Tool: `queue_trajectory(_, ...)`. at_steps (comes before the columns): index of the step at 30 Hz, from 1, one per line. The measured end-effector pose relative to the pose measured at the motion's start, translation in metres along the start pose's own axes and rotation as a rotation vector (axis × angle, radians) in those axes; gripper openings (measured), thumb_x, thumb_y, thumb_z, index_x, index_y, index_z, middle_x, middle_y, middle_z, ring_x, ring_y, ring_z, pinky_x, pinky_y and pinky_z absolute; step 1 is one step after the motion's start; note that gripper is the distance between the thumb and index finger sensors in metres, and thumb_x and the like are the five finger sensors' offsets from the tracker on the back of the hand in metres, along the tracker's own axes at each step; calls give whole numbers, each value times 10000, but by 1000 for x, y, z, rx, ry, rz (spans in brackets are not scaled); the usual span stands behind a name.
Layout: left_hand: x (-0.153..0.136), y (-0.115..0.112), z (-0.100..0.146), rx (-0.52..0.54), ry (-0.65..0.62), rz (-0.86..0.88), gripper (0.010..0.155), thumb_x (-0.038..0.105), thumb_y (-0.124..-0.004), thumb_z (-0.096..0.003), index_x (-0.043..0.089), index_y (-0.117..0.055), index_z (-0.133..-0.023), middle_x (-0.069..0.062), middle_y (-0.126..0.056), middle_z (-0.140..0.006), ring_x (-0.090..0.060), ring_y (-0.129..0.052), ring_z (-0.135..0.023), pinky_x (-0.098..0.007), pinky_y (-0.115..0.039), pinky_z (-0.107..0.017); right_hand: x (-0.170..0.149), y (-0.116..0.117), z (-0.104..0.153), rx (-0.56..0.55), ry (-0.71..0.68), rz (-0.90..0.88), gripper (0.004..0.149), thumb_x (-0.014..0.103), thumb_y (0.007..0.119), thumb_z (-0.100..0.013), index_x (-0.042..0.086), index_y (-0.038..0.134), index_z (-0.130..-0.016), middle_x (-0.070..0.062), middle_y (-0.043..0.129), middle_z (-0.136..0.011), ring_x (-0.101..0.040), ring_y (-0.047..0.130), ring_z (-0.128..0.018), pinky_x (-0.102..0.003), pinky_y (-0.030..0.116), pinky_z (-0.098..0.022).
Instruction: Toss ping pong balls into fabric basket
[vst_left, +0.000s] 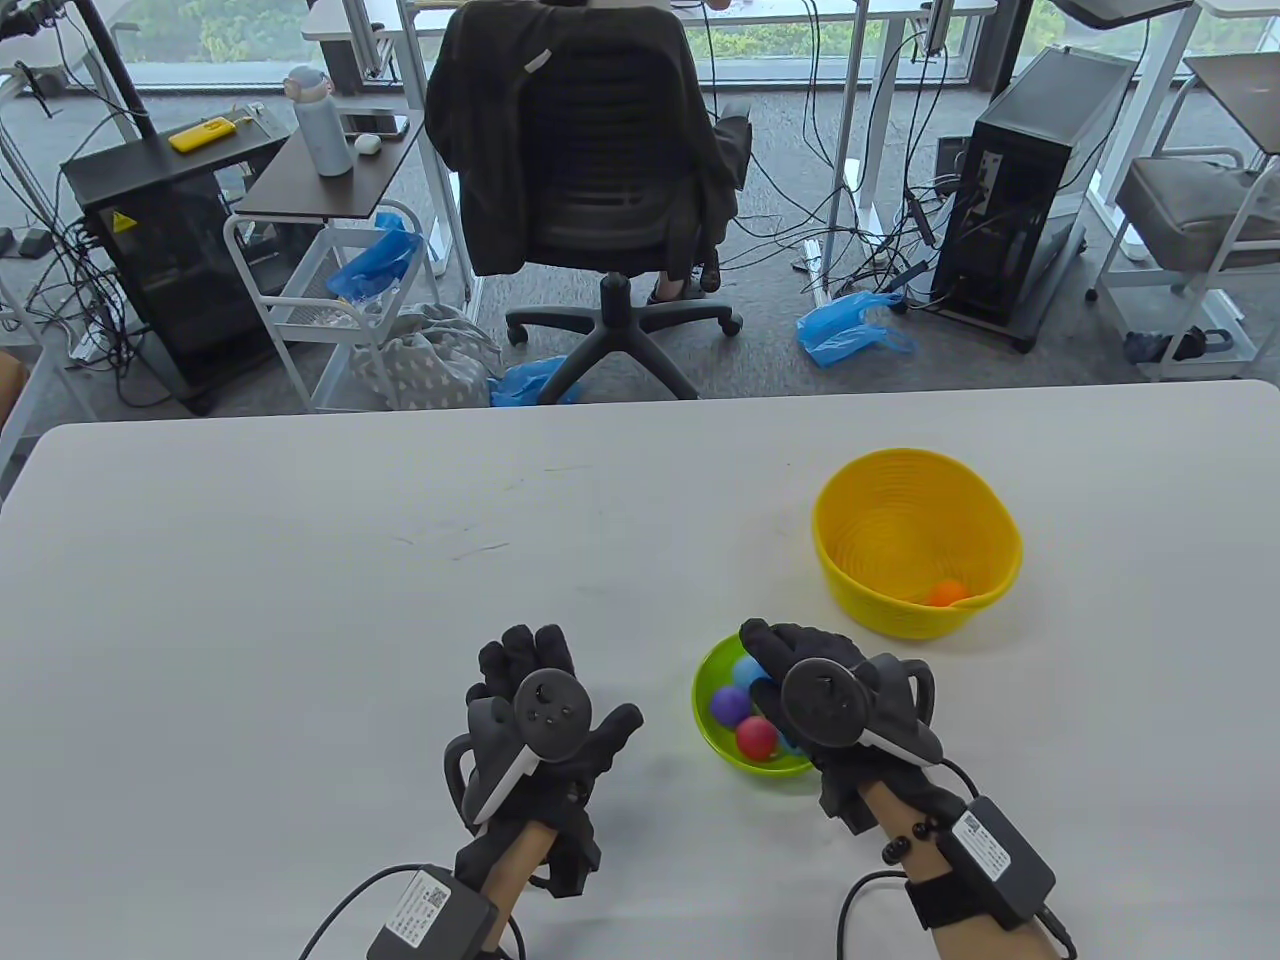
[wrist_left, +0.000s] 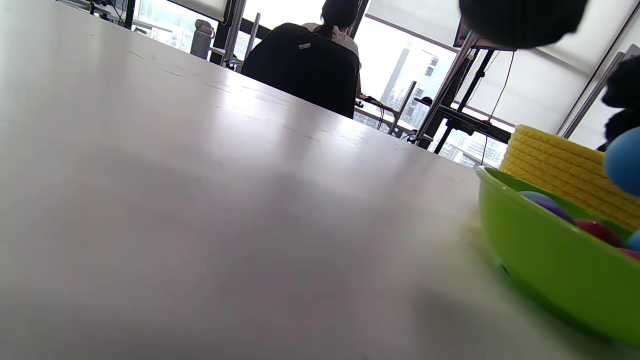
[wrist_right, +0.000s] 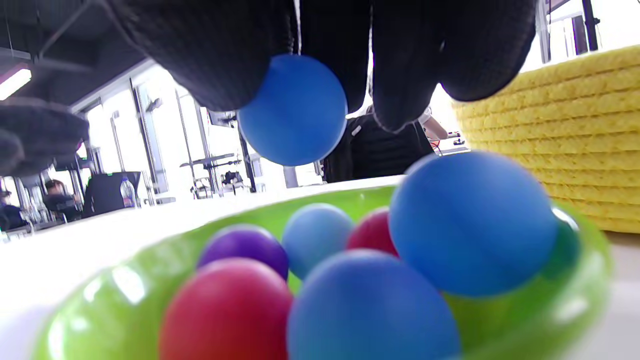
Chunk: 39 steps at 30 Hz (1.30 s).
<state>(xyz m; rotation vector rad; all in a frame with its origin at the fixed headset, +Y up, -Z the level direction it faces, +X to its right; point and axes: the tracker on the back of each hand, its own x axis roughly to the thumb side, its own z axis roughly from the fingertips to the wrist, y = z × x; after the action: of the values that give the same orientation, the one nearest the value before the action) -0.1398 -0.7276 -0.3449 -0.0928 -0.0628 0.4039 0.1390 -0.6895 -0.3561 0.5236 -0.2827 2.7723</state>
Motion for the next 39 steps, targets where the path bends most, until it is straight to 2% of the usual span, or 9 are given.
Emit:
queue_trajectory(4, 0, 0, 0, 1, 0, -1, 1041, 611, -719, -467, 68, -126, -1129, -263, -17, -1169, -571, -59, -1050, -760, -180, -725, -14, -16, 6, -104, 25, -190, 516, 311, 861, -509, 221, 736, -1001, -218, 787, -988, -429, 983, -723, -593, 869, -530)
queue_trajectory(8, 0, 1, 0, 5, 1, 3, 1041, 611, -718, -467, 69, -124, -1130, -263, -16, -1169, -571, -58, -1050, -760, -179, -725, -34, -24, 13, -148, 87, -447, 481, 299, 864, -511, 214, 770, -976, -236, 770, -988, -420, 974, -721, -565, 890, -523)
queue_trajectory(18, -2, 3, 1, 9, 11, 10, 1042, 610, -718, -467, 69, -125, -1130, -262, -15, -1169, -572, -58, -1049, -760, -178, -726, -78, -18, 23, -123, 219, -982, 500, 292, 833, -537, 154, 724, -1005, -242, 722, -1014, -432, 936, -732, -540, 865, -533)
queue_trajectory(27, -4, 6, 2, 28, 28, -3, 1042, 611, -718, -467, 70, -123, -1130, -261, -14, -1170, -570, -56, -1050, -759, -177, -726, -124, -15, 19, -172, 383, -1277, 518, 336, 784, -588, 156, 640, -1053, -231, 673, -1042, -393, 919, -769, -492, 867, -562)
queue_trajectory(29, -5, 6, 2, 29, 34, -7, 1042, 611, -718, -468, 70, -122, -1130, -262, -14, -1170, -569, -57, -1051, -760, -177, -726, -133, -16, 16, -187, 391, -1339, 576, 364, 754, -605, 135, 552, -1093, -245, 610, -1072, -393, 875, -830, -495, 841, -612)
queue_trajectory(31, -6, 6, 2, 31, 40, -9, 1041, 611, -717, -469, 70, -121, -1130, -262, -13, -1169, -569, -57, -1050, -759, -177, -727, -140, -15, 12, -168, 356, -1404, 736, 413, 659, -636, 80, 256, -1153, -295, 409, -1133, -463, 691, -968, -555, 695, -717)
queue_trajectory(33, -7, 7, 2, 31, 46, -9, 1042, 611, -718, -468, 70, -122, -1130, -261, -13, -1170, -570, -56, -1050, -759, -178, -726, -146, -12, 9, -134, 306, -1460, 839, 453, 585, -656, 40, 14, -1110, -365, 161, -1124, -530, 461, -1038, -586, 538, -763)
queue_trajectory(34, -7, 7, 2, 31, 48, -9, 1041, 611, -718, -468, 71, -123, -1130, -262, -13, -1169, -570, -57, -1050, -759, -178, -726, -149, -11, 8, -133, 290, -1495, 864, 458, 563, -660, 27, -57, -1081, -380, 98, -1106, -537, 402, -1045, -585, 500, -773)
queue_trajectory(39, -9, 8, 2, 30, 55, -2, 1042, 610, -718, -468, 70, -122, -1130, -262, -12, -1169, -569, -56, -1050, -760, -177, -727, -157, -9, 13, -214, 275, -1564, 857, 459, 525, -663, 20, -102, -1050, -388, 18, -1077, -543, 321, -1049, -595, 438, -779)
